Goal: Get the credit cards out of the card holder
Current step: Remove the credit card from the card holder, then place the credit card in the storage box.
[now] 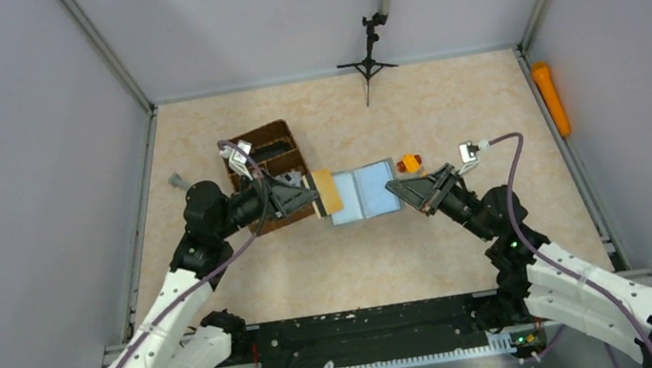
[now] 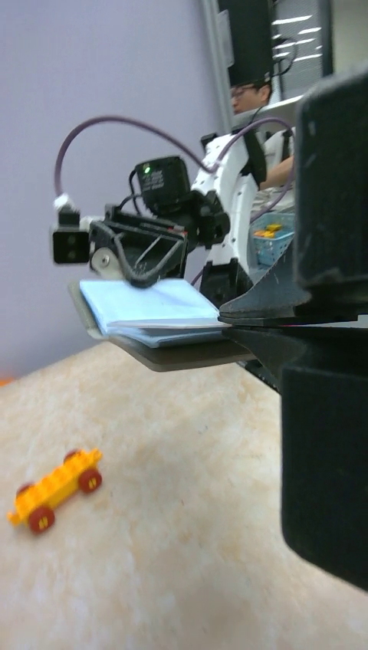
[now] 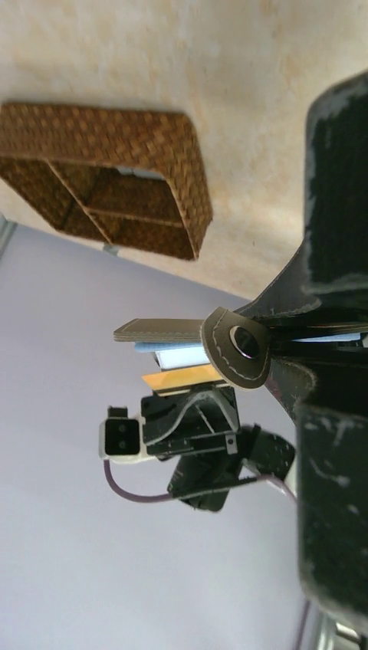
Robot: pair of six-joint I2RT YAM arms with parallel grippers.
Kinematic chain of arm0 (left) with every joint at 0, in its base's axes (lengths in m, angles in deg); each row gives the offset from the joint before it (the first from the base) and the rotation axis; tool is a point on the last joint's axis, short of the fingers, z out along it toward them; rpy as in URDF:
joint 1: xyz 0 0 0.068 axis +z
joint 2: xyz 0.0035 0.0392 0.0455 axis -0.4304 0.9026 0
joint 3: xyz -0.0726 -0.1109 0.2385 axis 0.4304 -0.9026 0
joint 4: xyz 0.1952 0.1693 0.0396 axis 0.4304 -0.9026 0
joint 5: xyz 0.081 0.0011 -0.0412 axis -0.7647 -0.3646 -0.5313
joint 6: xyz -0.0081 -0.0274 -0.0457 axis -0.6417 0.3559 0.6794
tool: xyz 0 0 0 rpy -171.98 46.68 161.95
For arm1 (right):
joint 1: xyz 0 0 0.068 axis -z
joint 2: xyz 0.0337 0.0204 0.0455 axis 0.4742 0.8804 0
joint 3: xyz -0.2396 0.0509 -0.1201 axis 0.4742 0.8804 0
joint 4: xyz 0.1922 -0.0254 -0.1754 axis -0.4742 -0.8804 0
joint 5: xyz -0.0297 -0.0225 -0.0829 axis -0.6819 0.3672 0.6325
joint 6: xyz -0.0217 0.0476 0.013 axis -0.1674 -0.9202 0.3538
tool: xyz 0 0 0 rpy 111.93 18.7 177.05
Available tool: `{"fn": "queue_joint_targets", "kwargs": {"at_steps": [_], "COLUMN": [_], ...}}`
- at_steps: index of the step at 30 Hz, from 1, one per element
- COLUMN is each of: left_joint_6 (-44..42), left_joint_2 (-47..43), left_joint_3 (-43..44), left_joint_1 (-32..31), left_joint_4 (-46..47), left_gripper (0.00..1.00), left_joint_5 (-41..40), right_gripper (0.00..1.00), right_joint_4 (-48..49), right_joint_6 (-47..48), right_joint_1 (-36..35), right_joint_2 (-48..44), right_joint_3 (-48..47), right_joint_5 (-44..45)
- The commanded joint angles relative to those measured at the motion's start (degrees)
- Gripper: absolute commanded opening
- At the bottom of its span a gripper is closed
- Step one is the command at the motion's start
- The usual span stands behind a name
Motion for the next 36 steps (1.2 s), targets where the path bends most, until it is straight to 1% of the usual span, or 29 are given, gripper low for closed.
{"fn": "queue_joint_targets", "kwargs": {"at_steps": [1,3,5,8,10,13,14,16,18,20,24,27,28,29,36], "left_joint_6": [-11.57,-16.46,-20.13,-24.37,-26.02,-28.09,-28.81,-30.2,-31.36,-31.73,-31.17,-31.0,-30.66,-30.18,-29.99], "left_joint_2": [-2.4,-1.73,-0.47,2.76,5.09,8.64,10.15,13.44,16.76,20.04,26.06,31.41,36.42,38.2,45.52], "left_joint_3": [5.67,9.46,12.92,18.19,20.93,23.64,25.15,28.46,30.6,32.16,33.74,35.45,37.73,38.73,41.88], "left_joint_1": [3.11,3.46,3.57,3.75,3.88,4.18,4.28,4.46,4.93,6.04,7.17,7.36,7.57,7.61,7.65], "left_joint_4": [-20.21,-29.87,-35.41,-43.33,-46.04,-46.45,-48.22,-52.41,-55.52,-56.89,-55.9,-56.29,-58.13,-59.08,-60.23], "left_gripper": [0.0,0.0,0.0,0.0,0.0,0.0,0.0,0.0,0.0,0.0,0.0,0.0,0.0,0.0,0.0], "left_joint_5": [-4.87,-9.72,-15.12,-26.4,-31.19,-35.2,-38.51,-47.62,-53.72,-55.19,-52.83,-53.12,-54.88,-55.97,-61.05], "right_gripper": [0.0,0.0,0.0,0.0,0.0,0.0,0.0,0.0,0.0,0.0,0.0,0.0,0.0,0.0,0.0], "right_joint_4": [-10.79,-17.1,-21.41,-26.33,-28.47,-31.42,-32.41,-34.63,-36.48,-38.02,-40.18,-41.27,-41.8,-42.01,-42.81], "right_joint_6": [9.93,13.72,17.04,21.02,22.85,24.75,25.23,26.21,27.26,27.99,28.93,29.21,29.43,29.46,29.35], "right_joint_1": [0.8,0.8,0.82,0.8,0.78,0.8,0.8,0.8,0.8,0.76,0.8,0.76,0.81,0.8,0.78], "right_joint_2": [-4.96,-6.78,-8.07,-9.41,-10.07,-11.06,-11.35,-12.03,-12.69,-13.2,-13.73,-14.37,-14.94,-15.06,-15.31], "right_joint_3": [-3.48,-5.21,-6.9,-9.46,-10.56,-11.8,-12.16,-13.04,-13.71,-14.29,-15.32,-15.99,-16.2,-16.3,-16.36], "right_joint_5": [5.9,9.99,12.56,14.84,15.62,16.41,16.73,17.16,17.6,17.89,18.49,18.71,18.79,18.78,18.34]}}
